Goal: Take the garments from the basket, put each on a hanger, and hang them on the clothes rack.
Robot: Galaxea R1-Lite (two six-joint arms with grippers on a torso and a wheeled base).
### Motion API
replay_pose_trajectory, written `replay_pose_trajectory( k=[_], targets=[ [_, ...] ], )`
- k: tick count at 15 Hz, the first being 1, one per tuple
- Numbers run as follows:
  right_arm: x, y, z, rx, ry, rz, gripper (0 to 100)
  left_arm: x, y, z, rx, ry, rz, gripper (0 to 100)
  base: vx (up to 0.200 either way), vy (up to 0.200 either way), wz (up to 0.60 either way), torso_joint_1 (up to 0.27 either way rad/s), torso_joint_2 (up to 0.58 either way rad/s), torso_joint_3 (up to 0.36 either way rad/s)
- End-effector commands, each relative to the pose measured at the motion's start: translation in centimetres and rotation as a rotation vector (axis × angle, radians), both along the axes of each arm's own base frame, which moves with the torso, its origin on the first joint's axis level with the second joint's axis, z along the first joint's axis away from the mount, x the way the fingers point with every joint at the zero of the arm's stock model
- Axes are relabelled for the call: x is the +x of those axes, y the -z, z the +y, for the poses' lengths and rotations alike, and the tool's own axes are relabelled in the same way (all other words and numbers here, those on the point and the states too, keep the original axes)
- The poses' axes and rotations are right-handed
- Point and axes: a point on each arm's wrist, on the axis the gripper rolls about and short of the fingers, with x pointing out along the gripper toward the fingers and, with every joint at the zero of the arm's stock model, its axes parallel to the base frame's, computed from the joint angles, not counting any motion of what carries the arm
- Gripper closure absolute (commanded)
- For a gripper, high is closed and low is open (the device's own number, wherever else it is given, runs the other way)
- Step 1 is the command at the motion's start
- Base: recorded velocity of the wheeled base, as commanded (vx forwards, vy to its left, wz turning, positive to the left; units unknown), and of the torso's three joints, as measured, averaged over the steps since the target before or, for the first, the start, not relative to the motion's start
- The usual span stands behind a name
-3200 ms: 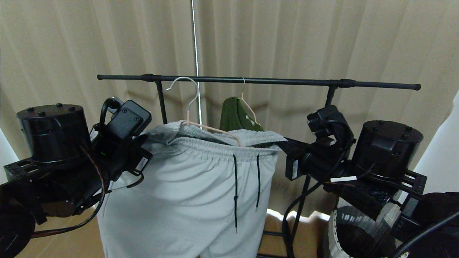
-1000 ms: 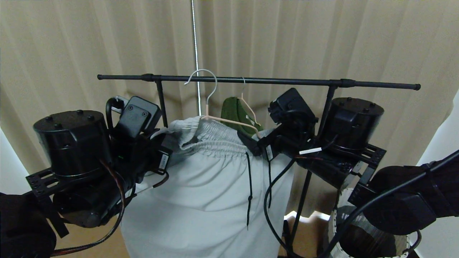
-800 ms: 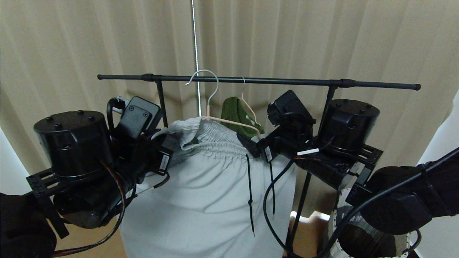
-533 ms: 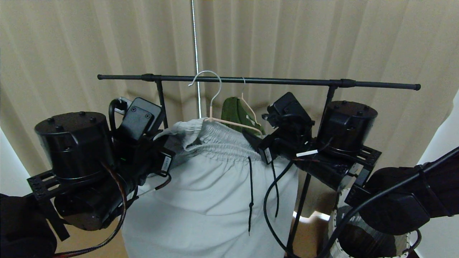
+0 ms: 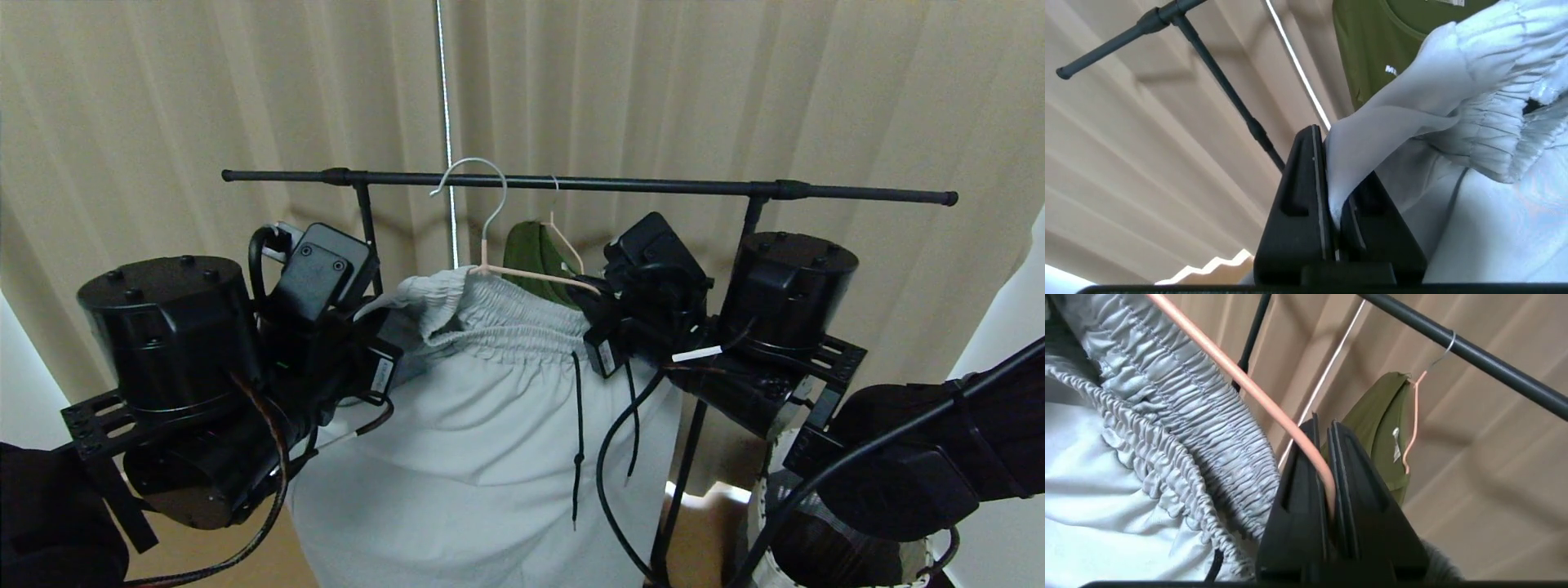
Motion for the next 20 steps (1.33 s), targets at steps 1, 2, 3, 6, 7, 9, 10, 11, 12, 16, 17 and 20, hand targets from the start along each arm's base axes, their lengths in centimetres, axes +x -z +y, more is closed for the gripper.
replay_pose_trajectory(
  k=[1, 2, 3, 6, 7, 9, 10, 11, 12, 16, 17, 20],
  targets=[
    [-0.2, -0.2, -0.1, 0.004, -0.001, -0.005, 100, -0.1, 0.0, 0.1, -0.002, 0.001, -0.001, 100, 0.000, 0.000, 0.00, 0.000, 0.00, 0.000],
    [-0.2, -0.3, -0.1, 0.006, 0.001, -0.008, 100, -0.1, 0.1, 0.1, 0.000, 0.002, 0.004, 100, 0.000, 0.000, 0.00, 0.000, 0.00, 0.000],
    [-0.2, -0.4, -0.2, 0.010, 0.001, -0.012, 100, -0.3, -0.1, 0.2, -0.004, 0.004, -0.002, 100, 0.000, 0.000, 0.00, 0.000, 0.00, 0.000],
    [-0.4, -0.7, -0.4, 0.014, 0.004, -0.018, 100, -0.7, -0.6, 0.4, -0.047, 0.015, -0.013, 0, 0.000, 0.000, 0.00, 0.000, 0.00, 0.000],
    [-0.4, -0.8, -0.5, 0.015, 0.009, -0.020, 100, -0.9, -0.7, 0.5, -0.069, 0.027, -0.013, 0, 0.000, 0.000, 0.00, 0.000, 0.00, 0.000],
    [-0.3, -1.0, -1.4, 0.017, 0.078, -0.021, 100, -2.3, -1.2, 1.4, -0.113, 0.100, -0.020, 0, 0.000, 0.000, 0.00, 0.000, 0.00, 0.000],
    [-0.1, -1.2, -1.8, 0.019, 0.093, -0.024, 100, -2.9, -1.4, 1.7, -0.121, 0.110, -0.030, 0, 0.000, 0.000, 0.00, 0.000, 0.00, 0.000],
    [0.0, -1.3, -2.1, 0.022, 0.101, -0.028, 100, -3.2, -1.6, 1.9, -0.127, 0.112, -0.039, 0, 0.000, 0.000, 0.00, 0.000, 0.00, 0.000],
    [0.0, -1.3, -2.6, 0.020, 0.124, -0.024, 100, -3.8, -1.9, 2.4, -0.134, 0.112, -0.051, 0, 0.000, 0.000, 0.00, 0.000, 0.00, 0.000],
    [-0.6, -2.3, -4.8, 0.040, 0.202, -0.043, 100, -4.7, 0.4, 4.0, -0.104, 0.065, 0.015, 0, 0.000, 0.000, 0.00, 0.000, 0.00, 0.000],
    [-1.0, -2.6, -5.2, 0.046, 0.205, -0.048, 100, -4.6, 1.0, 4.4, -0.098, 0.047, 0.036, 0, 0.000, 0.000, 0.00, 0.000, 0.00, 0.000],
    [-2.1, -3.1, -5.9, 0.054, 0.205, -0.056, 100, -4.9, 2.5, 5.3, -0.100, 0.036, 0.093, 0, 0.000, 0.000, 0.00, 0.000, 0.00, 0.000]
  ],
)
